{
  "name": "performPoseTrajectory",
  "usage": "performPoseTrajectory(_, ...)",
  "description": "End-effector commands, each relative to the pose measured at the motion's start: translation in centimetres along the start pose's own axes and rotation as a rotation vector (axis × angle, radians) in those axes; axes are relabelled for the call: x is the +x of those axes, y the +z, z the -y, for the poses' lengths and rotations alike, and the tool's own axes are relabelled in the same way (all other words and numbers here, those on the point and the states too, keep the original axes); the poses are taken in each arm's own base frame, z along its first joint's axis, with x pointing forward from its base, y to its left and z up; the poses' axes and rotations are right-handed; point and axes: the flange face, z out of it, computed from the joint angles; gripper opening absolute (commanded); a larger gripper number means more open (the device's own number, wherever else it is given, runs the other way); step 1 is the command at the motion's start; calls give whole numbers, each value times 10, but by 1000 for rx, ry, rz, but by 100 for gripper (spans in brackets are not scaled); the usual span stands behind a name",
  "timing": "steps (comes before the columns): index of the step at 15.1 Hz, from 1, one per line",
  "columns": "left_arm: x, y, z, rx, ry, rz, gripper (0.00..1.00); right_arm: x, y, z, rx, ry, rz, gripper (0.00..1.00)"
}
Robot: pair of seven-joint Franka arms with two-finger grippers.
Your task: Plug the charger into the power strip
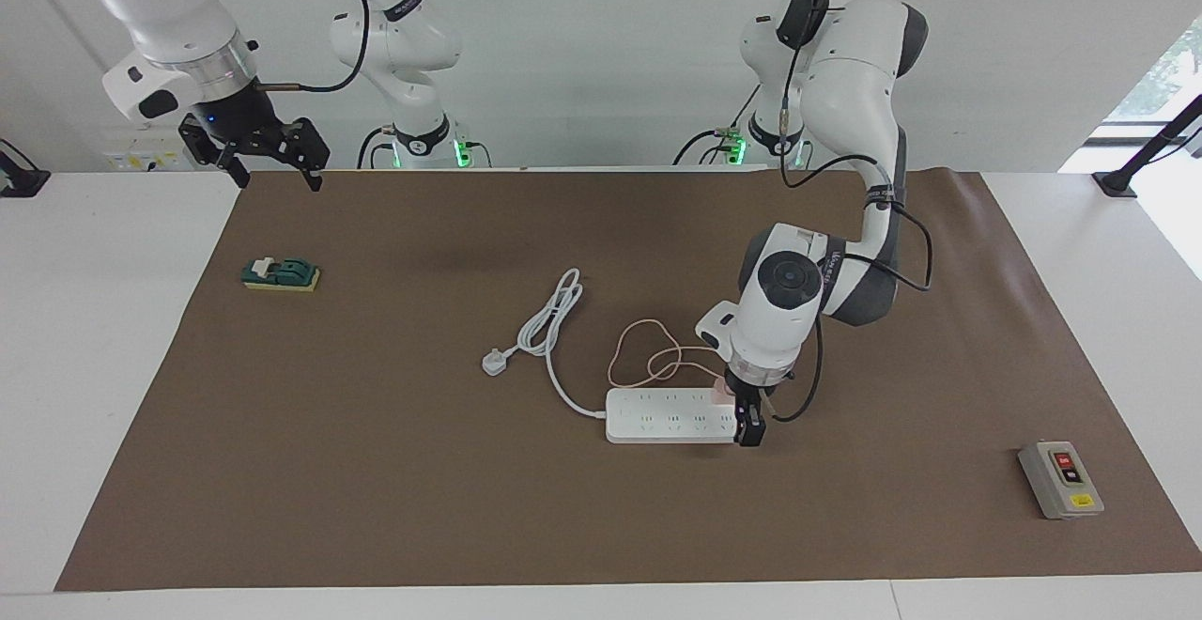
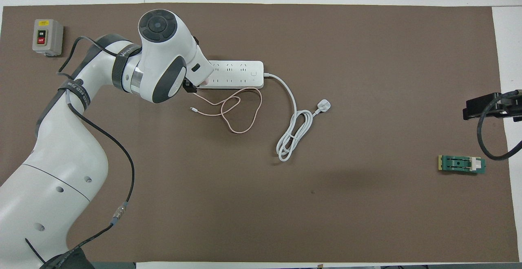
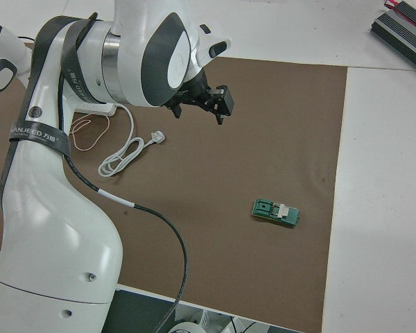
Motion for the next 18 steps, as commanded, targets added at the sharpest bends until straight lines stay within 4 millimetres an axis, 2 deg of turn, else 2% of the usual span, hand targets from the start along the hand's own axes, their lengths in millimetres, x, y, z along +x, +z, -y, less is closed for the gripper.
performPoseTrajectory(1,-9,-38,14,32,-41,-53,100,-9,-3,-2,3,16,2,100)
performPoseTrajectory(2,-8,-57,10,36,-67,-80,100,-9,-3,-1,3,14,2,100)
performPoseTrajectory(5,-9,-95,-8,-17,-173,-84,100,-9,-3,-1,3,14,2,100)
performPoseTrajectory(11,-34,-158,-36,-88,-365,-43,100,-9,-3,-1,3,14,2,100)
performPoseTrajectory(18,-106,-221,-57,-137,-633,12,100,-9,-3,-1,3,14,2,100)
